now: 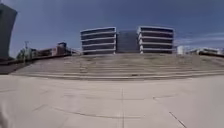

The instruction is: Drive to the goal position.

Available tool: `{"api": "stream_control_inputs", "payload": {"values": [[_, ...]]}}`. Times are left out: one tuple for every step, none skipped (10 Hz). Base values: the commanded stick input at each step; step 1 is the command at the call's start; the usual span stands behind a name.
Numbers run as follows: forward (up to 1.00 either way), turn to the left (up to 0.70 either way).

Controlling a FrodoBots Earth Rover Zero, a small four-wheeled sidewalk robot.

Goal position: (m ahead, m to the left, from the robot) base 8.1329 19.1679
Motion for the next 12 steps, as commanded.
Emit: {"api": "stream_control_inputs", "payload": {"values": [[0.7,-0.03],[0.7,-0.03],[0.7,-0.03],[0.7,-0.03],[0.7,-0.03],[0.7,-0.03],[0.7,-0.03],[0.7,-0.03],[0.7,-0.03],[0.7,-0.02],[0.7,-0.02],[0.7,0.02]]}}
